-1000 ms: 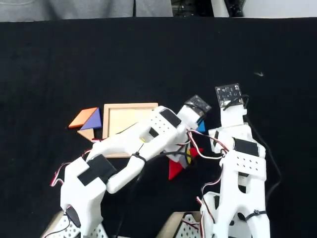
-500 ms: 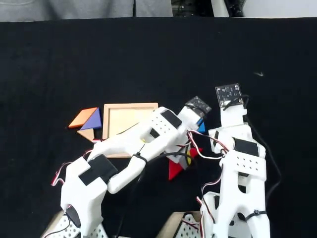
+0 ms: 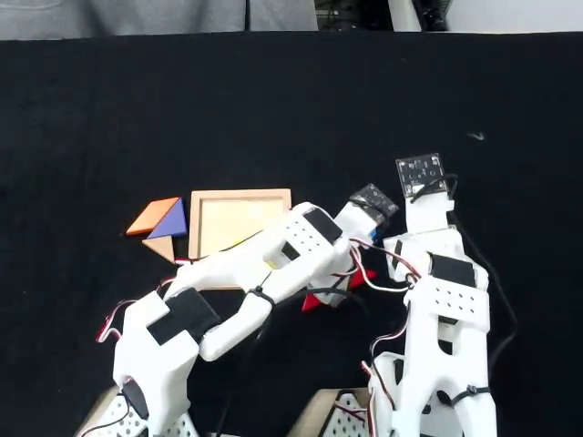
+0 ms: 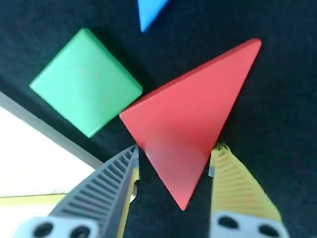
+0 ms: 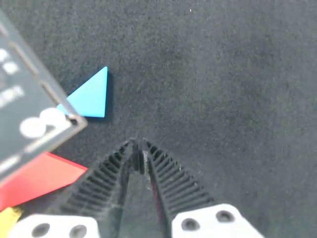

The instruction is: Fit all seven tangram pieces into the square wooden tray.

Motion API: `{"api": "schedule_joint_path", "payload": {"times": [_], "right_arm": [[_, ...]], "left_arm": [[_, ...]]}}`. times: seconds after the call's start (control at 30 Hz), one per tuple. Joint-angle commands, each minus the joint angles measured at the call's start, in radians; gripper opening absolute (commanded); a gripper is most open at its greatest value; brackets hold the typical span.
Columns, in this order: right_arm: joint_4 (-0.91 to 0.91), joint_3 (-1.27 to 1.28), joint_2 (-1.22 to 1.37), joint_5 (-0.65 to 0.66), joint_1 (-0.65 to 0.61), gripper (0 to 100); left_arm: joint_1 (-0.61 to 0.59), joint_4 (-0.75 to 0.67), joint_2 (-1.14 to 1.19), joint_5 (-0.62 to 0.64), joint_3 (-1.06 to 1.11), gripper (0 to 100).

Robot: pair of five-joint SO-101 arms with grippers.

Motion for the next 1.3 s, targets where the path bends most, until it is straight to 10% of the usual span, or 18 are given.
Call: {"api": "schedule_joint_path", "payload": {"times": [0.0, 0.5, 0.77, 1.27], "right_arm": [[-0.017, -0.007, -0.028, 0.003, 0.017, 1.1], [-0.020, -0.044, -0.028, -0.006, 0.129, 1.1], [-0.020, -0.044, -0.024, -0.006, 0.129, 1.1], [-0.020, -0.039, -0.024, -0.006, 0.123, 1.1]], "left_arm": [[0.012, 0.002, -0.018, -0.002, -0.050, 22], [-0.039, 0.169, -0.213, -0.098, -0.177, 23], [-0.070, -0.008, -0.020, -0.115, -0.147, 23], [-0.065, 0.157, 0.230, -0.118, -0.404, 32]]}}
